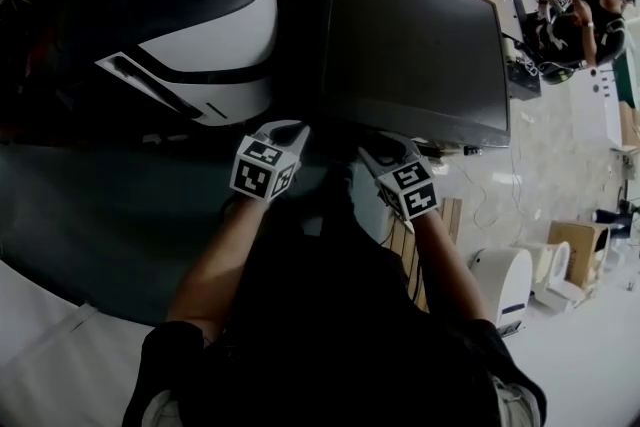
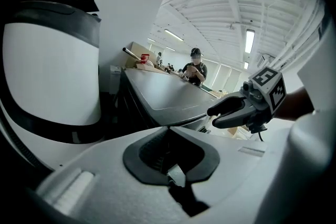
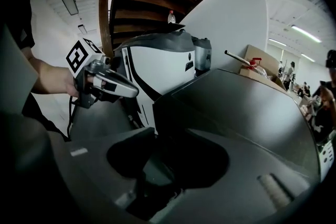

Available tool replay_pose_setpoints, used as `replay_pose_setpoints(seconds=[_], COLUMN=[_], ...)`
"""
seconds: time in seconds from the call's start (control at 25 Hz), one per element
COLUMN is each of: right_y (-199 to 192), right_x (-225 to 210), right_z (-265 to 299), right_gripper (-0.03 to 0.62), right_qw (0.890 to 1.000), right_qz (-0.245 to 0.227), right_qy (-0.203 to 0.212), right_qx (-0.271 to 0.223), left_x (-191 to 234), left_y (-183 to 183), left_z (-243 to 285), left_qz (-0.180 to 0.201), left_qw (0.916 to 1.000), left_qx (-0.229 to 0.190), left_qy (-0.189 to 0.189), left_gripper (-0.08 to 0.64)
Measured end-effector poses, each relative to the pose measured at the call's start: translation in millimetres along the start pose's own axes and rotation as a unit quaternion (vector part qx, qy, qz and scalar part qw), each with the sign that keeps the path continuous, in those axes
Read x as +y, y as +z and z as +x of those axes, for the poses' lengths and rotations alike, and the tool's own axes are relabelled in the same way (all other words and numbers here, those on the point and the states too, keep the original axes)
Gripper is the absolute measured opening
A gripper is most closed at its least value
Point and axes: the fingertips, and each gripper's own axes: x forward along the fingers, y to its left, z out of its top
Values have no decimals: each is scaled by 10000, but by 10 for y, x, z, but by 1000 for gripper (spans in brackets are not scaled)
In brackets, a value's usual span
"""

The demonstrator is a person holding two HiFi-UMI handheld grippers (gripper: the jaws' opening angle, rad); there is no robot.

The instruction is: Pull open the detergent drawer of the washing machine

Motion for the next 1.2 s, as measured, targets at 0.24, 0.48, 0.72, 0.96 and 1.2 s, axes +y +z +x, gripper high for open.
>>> replay_pose_setpoints(seconds=[0.24, 0.48, 0.72, 0.96, 1.2], right_y=[-146, -197, -183, -189, -210], right_x=[-189, -234, -233, -204, -115], right_z=[122, 264, 276, 272, 304], right_gripper=[178, 178, 178, 179, 179], right_qw=[9996, 9984, 9974, 9969, 9959], right_qz=[-37, -202, -388, -432, -477], right_qy=[-138, -179, -177, -130, 39], right_qx=[223, 491, 580, 649, 772], left_x=[-7, 36, 72, 61, 71], left_y=[-15, 4, -1, -67, -138], left_z=[171, 213, 304, 373, 435], left_qz=[157, 200, 217, 227, 237], left_qw=[9996, 9992, 9988, 9983, 9977], left_qx=[198, 305, 398, 472, 559], left_qy=[-108, -142, -184, -256, -306], left_gripper=[14, 51, 100, 110, 114])
